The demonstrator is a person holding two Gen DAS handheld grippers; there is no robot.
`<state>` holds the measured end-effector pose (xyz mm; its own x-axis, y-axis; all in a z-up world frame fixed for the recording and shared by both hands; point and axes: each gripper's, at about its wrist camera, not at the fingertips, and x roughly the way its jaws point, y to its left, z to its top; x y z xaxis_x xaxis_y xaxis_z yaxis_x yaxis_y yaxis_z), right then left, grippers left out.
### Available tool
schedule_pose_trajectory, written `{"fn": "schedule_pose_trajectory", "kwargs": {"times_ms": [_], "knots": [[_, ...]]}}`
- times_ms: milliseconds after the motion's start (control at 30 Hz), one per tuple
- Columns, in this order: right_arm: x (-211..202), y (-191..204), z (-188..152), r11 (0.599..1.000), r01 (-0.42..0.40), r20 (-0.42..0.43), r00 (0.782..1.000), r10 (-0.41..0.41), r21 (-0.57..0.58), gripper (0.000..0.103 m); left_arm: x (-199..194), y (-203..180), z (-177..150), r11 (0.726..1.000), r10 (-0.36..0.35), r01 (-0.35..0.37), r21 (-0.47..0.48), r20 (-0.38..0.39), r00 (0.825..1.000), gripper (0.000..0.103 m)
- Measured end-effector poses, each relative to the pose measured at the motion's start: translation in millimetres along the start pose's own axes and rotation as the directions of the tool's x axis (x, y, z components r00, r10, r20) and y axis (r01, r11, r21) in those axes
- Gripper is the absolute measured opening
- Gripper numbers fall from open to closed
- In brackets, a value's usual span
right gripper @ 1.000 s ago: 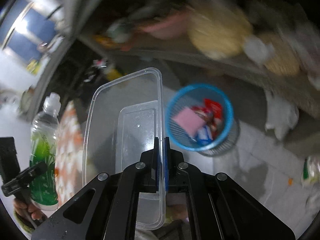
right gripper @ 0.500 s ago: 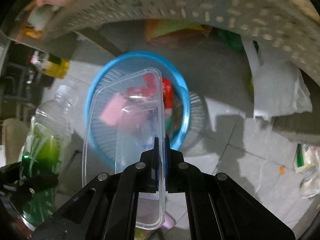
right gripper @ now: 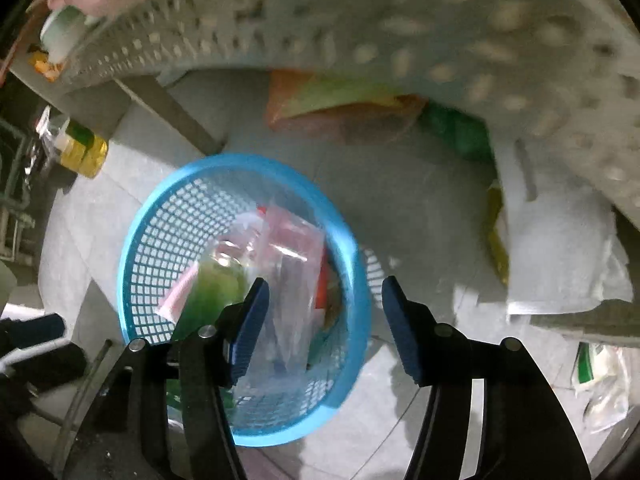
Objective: Collect trash
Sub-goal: 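Carry both items to the blue wastebasket and open both tools over it, then move both tools back over the table toward the medicine box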
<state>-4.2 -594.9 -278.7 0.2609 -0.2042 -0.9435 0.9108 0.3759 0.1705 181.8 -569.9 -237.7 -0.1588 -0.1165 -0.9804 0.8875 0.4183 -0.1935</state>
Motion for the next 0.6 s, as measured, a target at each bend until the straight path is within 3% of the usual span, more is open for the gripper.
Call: {"fn": "schedule_pose_trajectory", "kwargs": {"times_ms": [167, 333, 467, 500, 600], "knots": [[-34.8, -15.8, -18.5, 0.999, -0.026, 0.060, 0.998, 0.024, 0.040, 0.056, -55.8, -4.1, -14.8, 0.999, -0.040, 0.039, 0.015, 0.074, 0.996, 0.079], [-91.6, -13.1, -42.4, 0.998, -0.066, 0.107, 0.992, 0.065, 0.008, 0.058, -139.9, -3.5, -65.5, 0.996, -0.065, 0.051, 0.070, 0.216, 0.974, 0.083], [-155.3, 6.5, -72.3, 0.991, -0.098, 0.177, 0.978, 0.114, -0.096, 0.068, -207.5, 11.3, -127.2, 0.996, -0.084, 0.071, 0.047, 0.368, 0.926, 0.088], [-166.5, 12.1, -77.1, 0.988, -0.095, 0.190, 0.975, 0.117, -0.119, 0.068, -228.5, 18.8, -151.4, 0.996, -0.093, 0.089, 0.029, 0.428, 0.899, 0.089], [-214.5, 38.7, -91.6, 0.969, -0.099, 0.244, 0.957, 0.155, -0.226, 0.074, -264.7, 34.9, -205.4, 0.994, -0.086, 0.111, -0.014, 0.529, 0.844, 0.092]]}}
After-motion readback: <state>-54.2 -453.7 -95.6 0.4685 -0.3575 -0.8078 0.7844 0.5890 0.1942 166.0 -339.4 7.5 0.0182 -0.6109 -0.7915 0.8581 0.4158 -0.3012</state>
